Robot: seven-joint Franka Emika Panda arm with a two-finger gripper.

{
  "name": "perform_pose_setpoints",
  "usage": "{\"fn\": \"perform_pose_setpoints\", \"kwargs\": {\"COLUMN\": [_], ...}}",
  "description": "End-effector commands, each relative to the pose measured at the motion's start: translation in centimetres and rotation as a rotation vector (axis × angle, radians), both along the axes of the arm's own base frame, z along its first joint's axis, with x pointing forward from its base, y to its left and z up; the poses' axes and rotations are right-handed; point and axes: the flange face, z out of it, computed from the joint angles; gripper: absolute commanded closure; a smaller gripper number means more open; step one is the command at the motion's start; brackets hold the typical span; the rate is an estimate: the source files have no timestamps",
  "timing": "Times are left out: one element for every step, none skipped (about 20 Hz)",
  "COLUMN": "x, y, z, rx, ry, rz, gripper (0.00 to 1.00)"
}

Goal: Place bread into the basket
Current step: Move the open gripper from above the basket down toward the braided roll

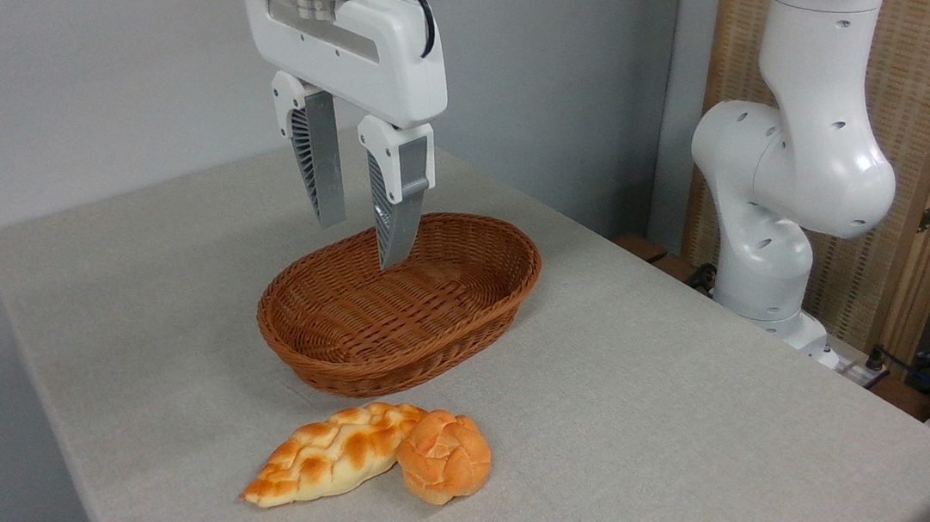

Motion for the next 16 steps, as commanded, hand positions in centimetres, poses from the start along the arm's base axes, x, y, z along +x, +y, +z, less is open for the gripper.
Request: {"fn": "perform_pose_setpoints", "kwargs": {"x": [0.3, 0.4, 0.5, 0.4, 0.4, 0.4, 0.3, 0.3, 0.2, 0.2, 0.3, 0.3, 0.1, 0.0, -0.2, 0.0], "y": [0.0, 0.0, 0.0, -0.1, 0.0, -0.1, -0.1, -0.2, -0.5, -0.5, -0.6, -0.6, -0.6, 0.0, 0.6, 1.5], "z": [-0.4, -0.5, -0.5, -0.5, -0.4, -0.3, -0.3, -0.3, -0.3, -0.3, -0.8, -1.1, -1.5, -1.8, -2.1, -2.6], "rx": [-0.023, -0.023, -0.024, -0.024, -0.024, -0.025, -0.025, -0.025, -0.025, -0.027, -0.026, -0.028, -0.029, -0.031, -0.031, -0.031], "ry": [0.022, 0.025, 0.022, 0.023, 0.022, 0.020, 0.019, 0.019, 0.016, 0.006, -0.007, -0.034, -0.060, -0.095, -0.123, -0.140], "rz": [0.002, 0.002, 0.002, 0.002, 0.003, 0.002, 0.002, 0.000, -0.003, -0.004, -0.004, -0.002, -0.001, 0.012, 0.021, 0.038], "gripper": [0.00, 0.00, 0.00, 0.00, 0.00, 0.00, 0.00, 0.00, 0.00, 0.00, 0.00, 0.00, 0.00, 0.00, 0.00, 0.00]}}
